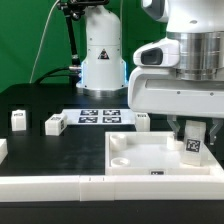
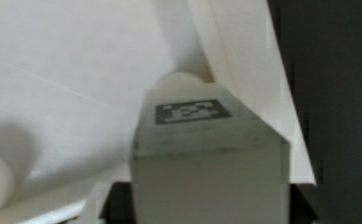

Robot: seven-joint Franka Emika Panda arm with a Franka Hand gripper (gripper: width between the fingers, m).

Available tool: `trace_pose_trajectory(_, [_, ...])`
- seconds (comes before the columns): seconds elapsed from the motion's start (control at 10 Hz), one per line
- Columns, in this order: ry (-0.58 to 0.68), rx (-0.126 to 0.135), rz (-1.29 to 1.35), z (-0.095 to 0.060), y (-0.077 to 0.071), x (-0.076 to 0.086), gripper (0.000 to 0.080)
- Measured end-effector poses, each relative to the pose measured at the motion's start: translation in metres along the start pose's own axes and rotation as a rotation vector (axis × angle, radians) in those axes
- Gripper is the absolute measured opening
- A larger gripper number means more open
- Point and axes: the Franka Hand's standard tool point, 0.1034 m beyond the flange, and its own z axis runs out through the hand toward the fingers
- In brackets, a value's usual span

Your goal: Assemble one leg

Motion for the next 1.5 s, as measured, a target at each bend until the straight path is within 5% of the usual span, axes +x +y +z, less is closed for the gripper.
trace_pose_trajectory(0.3, [0.002, 0.014, 0.463, 0.0012, 0.0053, 0.0008, 0.0299])
trace_pose_trajectory(0.6, [-0.01, 0.011, 0.629, 0.0011, 0.0058, 0.0009, 0.0299])
trace_pose_trajectory(0.7, [-0.014, 0.016, 0.66, 0.0014, 0.0044, 0.0, 0.0375])
trace_pose_trajectory(0.8, [-0.014, 0.016, 0.638, 0.0016, 0.0041, -0.0003, 0.0511])
trace_pose_trajectory(0.9, [-0.014, 0.015, 0.586, 0.0018, 0.0045, -0.0001, 0.0511])
trace_pose_trajectory(1.0, [-0.018, 0.013, 0.514, 0.0017, 0.0064, 0.0013, 0.062])
trace_pose_trajectory(1.5, [0.002, 0.011, -0.063, 0.0024, -0.0024, -0.0025, 0.0649])
